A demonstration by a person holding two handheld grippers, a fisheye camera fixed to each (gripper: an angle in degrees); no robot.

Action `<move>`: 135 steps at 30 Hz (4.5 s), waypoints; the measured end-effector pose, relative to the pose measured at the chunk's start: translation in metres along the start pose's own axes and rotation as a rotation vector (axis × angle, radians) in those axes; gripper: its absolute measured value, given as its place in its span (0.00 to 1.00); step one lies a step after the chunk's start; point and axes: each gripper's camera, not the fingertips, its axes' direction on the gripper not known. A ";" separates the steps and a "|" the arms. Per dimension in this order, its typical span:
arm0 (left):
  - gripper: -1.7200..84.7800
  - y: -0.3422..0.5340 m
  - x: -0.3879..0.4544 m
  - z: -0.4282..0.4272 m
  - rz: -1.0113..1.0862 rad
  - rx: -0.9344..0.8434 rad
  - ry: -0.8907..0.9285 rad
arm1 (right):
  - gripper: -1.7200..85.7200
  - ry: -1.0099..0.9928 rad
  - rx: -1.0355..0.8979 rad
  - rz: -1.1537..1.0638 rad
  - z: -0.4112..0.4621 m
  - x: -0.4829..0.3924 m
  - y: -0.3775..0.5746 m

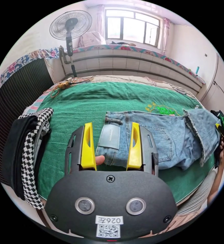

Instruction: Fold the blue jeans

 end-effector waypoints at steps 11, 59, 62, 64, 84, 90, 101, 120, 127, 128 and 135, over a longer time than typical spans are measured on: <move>0.29 -0.020 0.004 0.063 -0.043 -0.270 0.163 | 0.14 0.160 0.097 0.135 -0.005 0.009 -0.023; 0.13 0.042 -0.145 -0.064 -0.135 0.157 0.274 | 0.02 0.671 -0.060 0.173 -0.014 0.077 -0.041; 0.13 0.024 -0.108 -0.068 0.032 0.177 0.326 | 0.04 0.445 0.020 0.091 -0.017 0.055 -0.037; 0.13 0.010 -0.075 -0.059 0.144 0.158 0.335 | 0.05 0.285 0.012 -0.007 -0.005 0.030 -0.042; 0.02 -0.020 0.104 0.057 0.675 -0.154 0.114 | 0.01 0.462 -0.318 -0.954 0.172 -0.163 0.001; 0.01 -0.002 0.058 0.006 0.567 -0.028 0.325 | 0.00 0.286 -0.328 -0.792 0.133 -0.143 -0.015; 0.01 0.094 0.028 -0.056 0.580 0.025 0.553 | 0.01 0.217 -0.269 -0.746 0.067 -0.125 0.040; 0.01 0.147 0.038 -0.087 0.682 0.006 0.525 | 0.02 0.403 -0.183 -0.926 0.057 -0.129 0.125; 0.01 0.138 0.023 -0.081 0.625 0.015 0.585 | 0.03 0.459 -0.215 -0.993 0.080 -0.126 0.112; 0.01 0.137 0.019 -0.080 0.608 0.021 0.599 | 0.02 0.473 -0.270 -1.022 0.087 -0.125 0.108; 0.01 0.144 -0.011 -0.089 0.575 0.025 0.699 | 0.00 0.363 -0.396 -0.975 0.026 -0.109 0.077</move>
